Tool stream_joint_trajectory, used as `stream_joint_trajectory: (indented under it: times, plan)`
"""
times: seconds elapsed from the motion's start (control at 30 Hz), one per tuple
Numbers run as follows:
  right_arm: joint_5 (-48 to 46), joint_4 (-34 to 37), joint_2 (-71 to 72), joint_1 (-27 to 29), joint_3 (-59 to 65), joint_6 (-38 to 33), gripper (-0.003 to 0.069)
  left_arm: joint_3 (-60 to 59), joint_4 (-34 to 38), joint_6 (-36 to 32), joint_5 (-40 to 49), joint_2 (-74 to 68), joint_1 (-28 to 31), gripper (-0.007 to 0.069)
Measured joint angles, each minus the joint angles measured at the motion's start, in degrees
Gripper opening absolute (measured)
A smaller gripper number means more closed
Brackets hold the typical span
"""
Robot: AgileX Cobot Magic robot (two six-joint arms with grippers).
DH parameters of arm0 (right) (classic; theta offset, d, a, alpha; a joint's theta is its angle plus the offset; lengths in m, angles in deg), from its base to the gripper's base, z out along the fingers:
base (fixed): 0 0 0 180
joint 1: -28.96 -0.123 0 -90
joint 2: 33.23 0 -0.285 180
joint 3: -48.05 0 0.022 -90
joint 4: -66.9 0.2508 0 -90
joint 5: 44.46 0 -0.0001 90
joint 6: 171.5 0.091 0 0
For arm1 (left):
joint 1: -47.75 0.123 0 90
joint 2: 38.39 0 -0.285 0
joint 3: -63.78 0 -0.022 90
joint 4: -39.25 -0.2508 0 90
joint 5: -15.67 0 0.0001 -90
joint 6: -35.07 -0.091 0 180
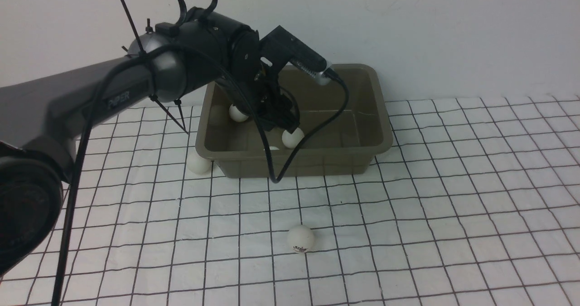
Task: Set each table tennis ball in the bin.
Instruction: Use the left arm to put the table tennis ball into the box, then use the right arm to clamp the table tennis ball closest to it
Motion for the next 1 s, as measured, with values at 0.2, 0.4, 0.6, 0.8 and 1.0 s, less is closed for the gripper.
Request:
stream_joint_trajectory:
  times: [0.2,0.4,0.6,0.8,1.0]
  plan:
    - [0.0,0.0,0.0,0.0,0.0,0.0,-0.0007,0.0,0.5,-0.6,0.0,-0.9,0.9,0.0391]
    - [0.0,0.0,0.0,0.0,0.0,0.0,-0.0007,0.8,0.4,-0.6,2.4,-1.0,0.9,0.0396]
    - [0.5,0.7,-1.8,0.0,0.0,-1.2,-0.0007,3.8,0.1,-0.6,8.0,1.7,0.9,0.0299]
    - [2.1,6.8,-11.2,0.0,0.0,-6.7,-0.0007,2.2,0.2,-0.2,8.2,14.8,2.3,0.0028]
    - [8.2,13.4,-23.2,0.0,0.0,-13.1,-0.0007,-8.7,1.7,-0.2,8.1,27.9,9.0,-0.0004]
